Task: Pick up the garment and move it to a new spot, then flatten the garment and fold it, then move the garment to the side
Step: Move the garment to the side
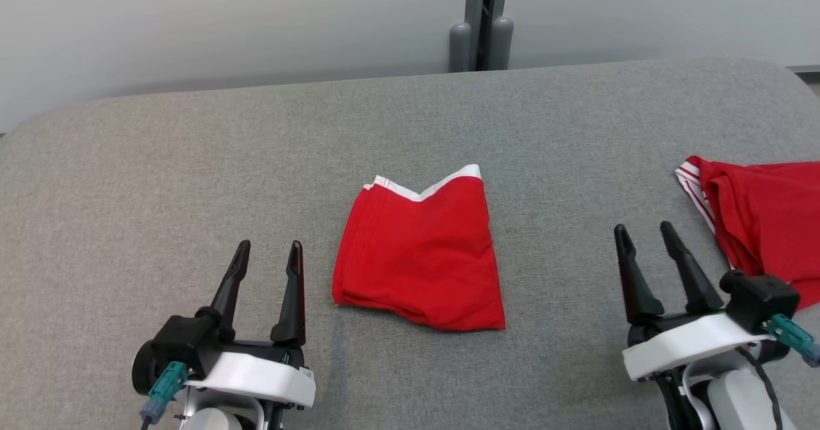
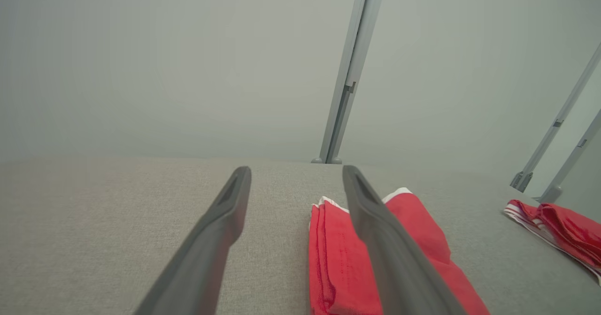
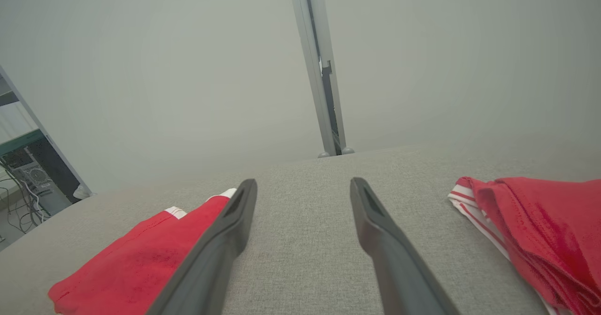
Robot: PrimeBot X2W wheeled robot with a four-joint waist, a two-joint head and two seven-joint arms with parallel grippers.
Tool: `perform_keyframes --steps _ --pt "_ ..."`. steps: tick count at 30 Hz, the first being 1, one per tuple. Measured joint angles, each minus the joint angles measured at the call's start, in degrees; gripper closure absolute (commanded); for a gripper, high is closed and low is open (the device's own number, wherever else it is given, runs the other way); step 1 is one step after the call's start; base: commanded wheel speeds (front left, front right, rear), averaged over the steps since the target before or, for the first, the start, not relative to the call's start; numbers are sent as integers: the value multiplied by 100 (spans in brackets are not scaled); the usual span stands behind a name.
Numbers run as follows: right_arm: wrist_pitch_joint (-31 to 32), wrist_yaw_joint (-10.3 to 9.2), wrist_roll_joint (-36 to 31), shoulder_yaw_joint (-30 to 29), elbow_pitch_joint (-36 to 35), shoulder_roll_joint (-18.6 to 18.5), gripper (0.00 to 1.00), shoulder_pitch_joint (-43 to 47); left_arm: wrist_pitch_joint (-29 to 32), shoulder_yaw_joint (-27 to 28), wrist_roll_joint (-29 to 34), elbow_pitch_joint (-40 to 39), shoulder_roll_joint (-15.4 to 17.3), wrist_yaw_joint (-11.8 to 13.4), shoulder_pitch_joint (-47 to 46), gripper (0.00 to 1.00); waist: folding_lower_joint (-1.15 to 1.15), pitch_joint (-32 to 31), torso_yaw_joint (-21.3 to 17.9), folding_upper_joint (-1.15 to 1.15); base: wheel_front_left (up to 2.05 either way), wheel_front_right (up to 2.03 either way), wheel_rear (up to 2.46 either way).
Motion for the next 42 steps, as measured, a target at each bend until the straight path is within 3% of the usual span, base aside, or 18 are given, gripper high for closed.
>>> perform_keyframes --steps 5,20,34,35,36,37,42 --pt "344 0 565 472 232 -70 0 -203 0 -108 30 86 1 -55 -30 0 0 95 94 0 0 0 0" --pt "1397 0 3237 1927 979 -772 0 -1170 0 -347 58 159 0 -99 -385 0 0 634 715 0 0 0 0" --pt "1397 0 4269 2799 1489 -1058 2 -1788 0 -477 57 166 1 -87 -418 0 0 793 1119 0 0 0 0" --pt "1382 0 4308 2866 1514 -1063 56 -1818 0 -482 57 168 1 -86 -418 0 0 791 1131 0 0 0 0" --pt "1357 0 4329 2942 1535 -1072 89 -1851 0 -485 57 169 1 -85 -418 0 0 785 1138 0 0 0 0" --pt "1315 0 4348 2996 1541 -1081 100 -1874 0 -486 57 168 1 -82 -418 0 0 779 1143 0 0 0 0" --pt "1091 0 4441 3274 1623 -1144 100 -1963 0 -479 62 178 2 -47 -419 0 0 748 1105 0 0 0 0"
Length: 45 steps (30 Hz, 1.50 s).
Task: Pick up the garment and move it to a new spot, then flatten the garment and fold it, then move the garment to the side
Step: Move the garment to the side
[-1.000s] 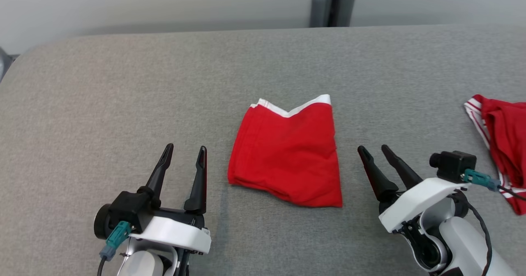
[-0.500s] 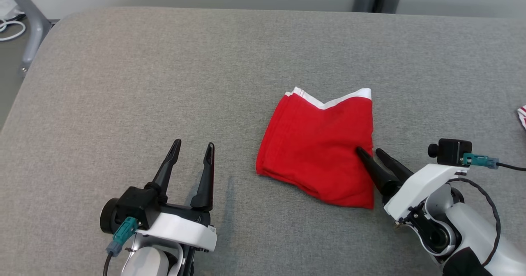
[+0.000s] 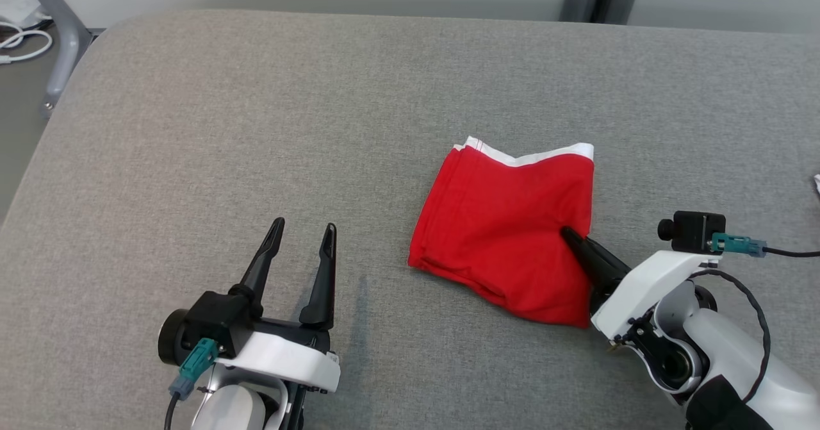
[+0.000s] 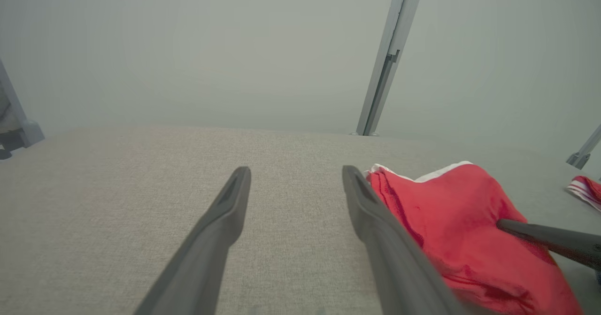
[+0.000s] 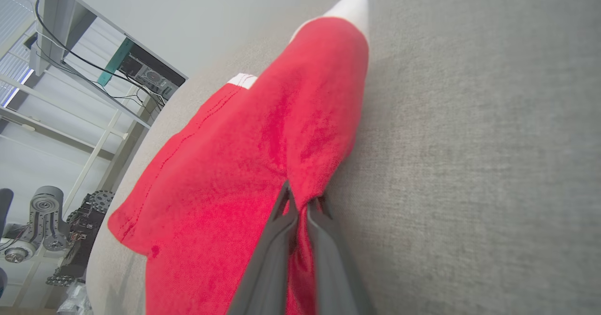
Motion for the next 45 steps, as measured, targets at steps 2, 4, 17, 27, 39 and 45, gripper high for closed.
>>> perform_keyframes --steps 2,4,17,27,39,45 --pt "-30 0 79 88 55 -31 100 -12 0 5 8 2 -1 3 -1 0 0 -27 -45 0 0 0 0" --pt "-63 0 142 167 100 -83 100 -14 0 8 8 11 -1 2 0 0 0 -60 -102 0 0 0 0" --pt "424 12 -475 840 1058 -543 100 -412 0 -34 -55 -2 -1 2 6 0 0 -298 -709 0 0 0 0" --pt "-142 7 -2036 1414 456 -1340 100 -1059 0 -132 -48 -84 -3 -5 -122 0 0 -239 -1253 0 0 0 0" --pt "309 8 -2798 1274 -892 -2648 100 -1636 -1 -466 112 -84 -1 -101 -704 0 0 286 -1826 0 0 0 0" --pt "646 8 -2847 1073 -1323 -3537 100 -1783 -1 -670 196 -51 -5 -174 -1127 0 0 747 -2071 0 0 0 0"
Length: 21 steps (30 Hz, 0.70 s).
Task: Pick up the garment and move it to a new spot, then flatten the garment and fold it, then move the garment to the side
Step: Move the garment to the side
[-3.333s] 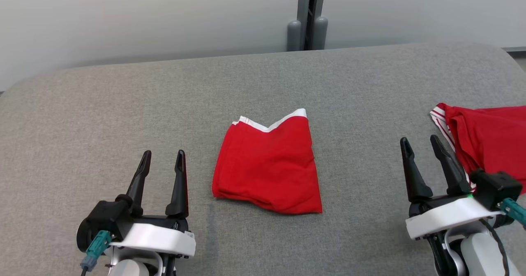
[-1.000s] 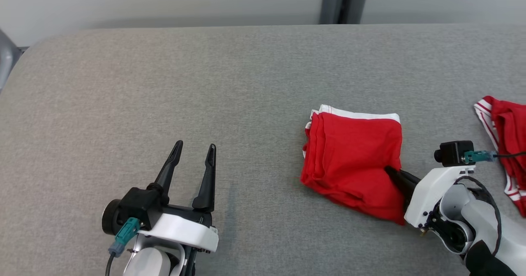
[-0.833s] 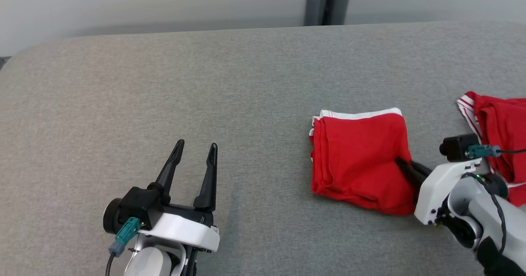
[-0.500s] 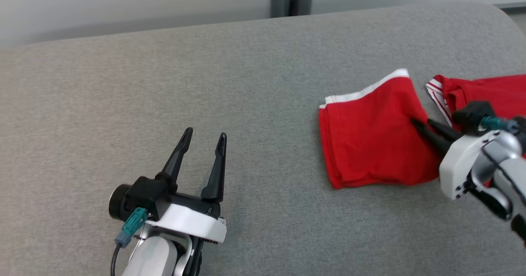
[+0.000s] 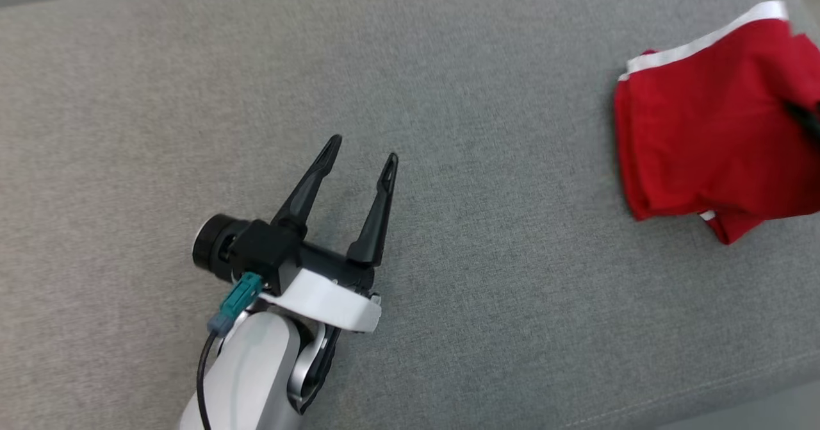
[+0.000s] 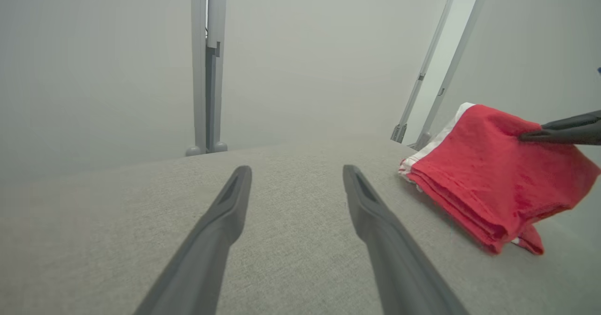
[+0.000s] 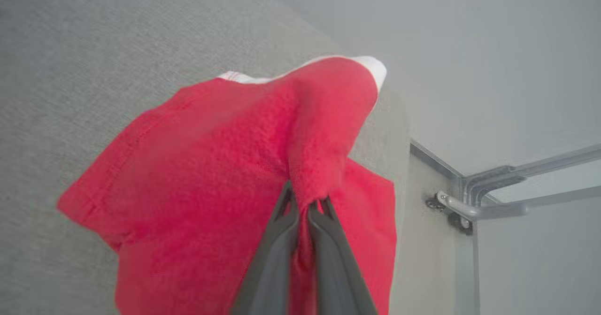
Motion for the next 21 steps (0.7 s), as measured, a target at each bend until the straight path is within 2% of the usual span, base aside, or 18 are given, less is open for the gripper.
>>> perform_keyframes --steps 4,10,16,21 --pt "132 0 64 -2 -133 -508 100 -62 1 -91 69 42 -3 -34 -289 0 0 352 -88 0 0 0 0" --pt "261 0 11 100 -1 -1005 100 -299 1 -186 115 129 -1 -112 -603 0 0 847 -146 0 0 0 0" --pt "226 0 -287 234 346 -1251 100 -521 1 -272 91 180 2 -133 -761 0 0 1150 -39 0 0 0 0" --pt "154 0 -631 324 675 -1281 100 -627 -12 -290 40 188 -4 -131 -842 0 0 1255 114 0 0 0 0"
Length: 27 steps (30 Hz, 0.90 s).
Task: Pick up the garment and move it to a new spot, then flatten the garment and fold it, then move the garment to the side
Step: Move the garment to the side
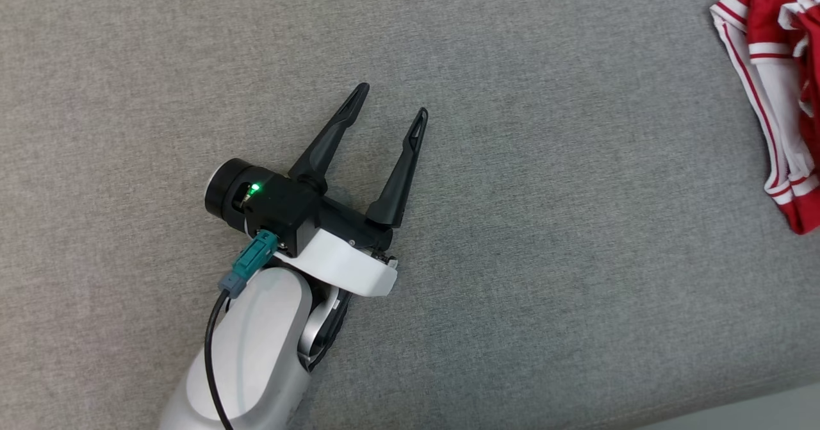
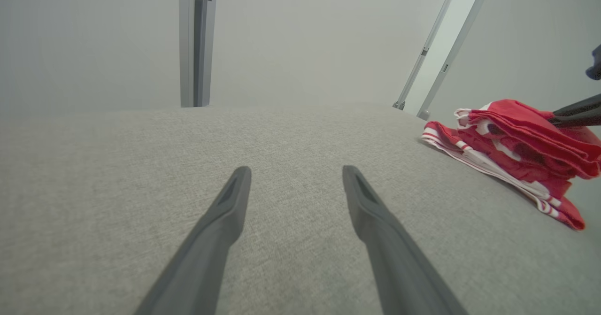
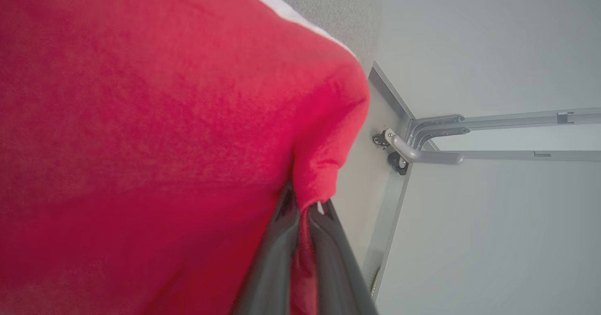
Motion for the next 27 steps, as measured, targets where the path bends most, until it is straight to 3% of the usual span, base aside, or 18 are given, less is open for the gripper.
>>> perform_keyframes --steps 6,7,9,19,27 --pt "-60 1 -250 57 436 105 100 -71 -2 -44 -65 -11 -5 33 -6 0 0 38 145 0 0 0 0" --pt "-21 1 -200 64 512 153 93 -67 -2 -47 -80 -12 -5 34 -6 0 0 35 163 0 0 0 0" --pt "-12 1 -199 70 611 216 0 -66 -2 -52 -96 -9 -4 42 -5 0 0 16 186 0 0 0 0" --pt "-144 0 -275 -319 1317 578 0 -198 2 3 -121 51 2 74 193 0 0 -381 187 0 0 0 0" --pt "-946 0 77 -1118 1473 1461 0 -204 3 300 -146 -33 4 168 584 0 0 -1027 160 0 0 0 0"
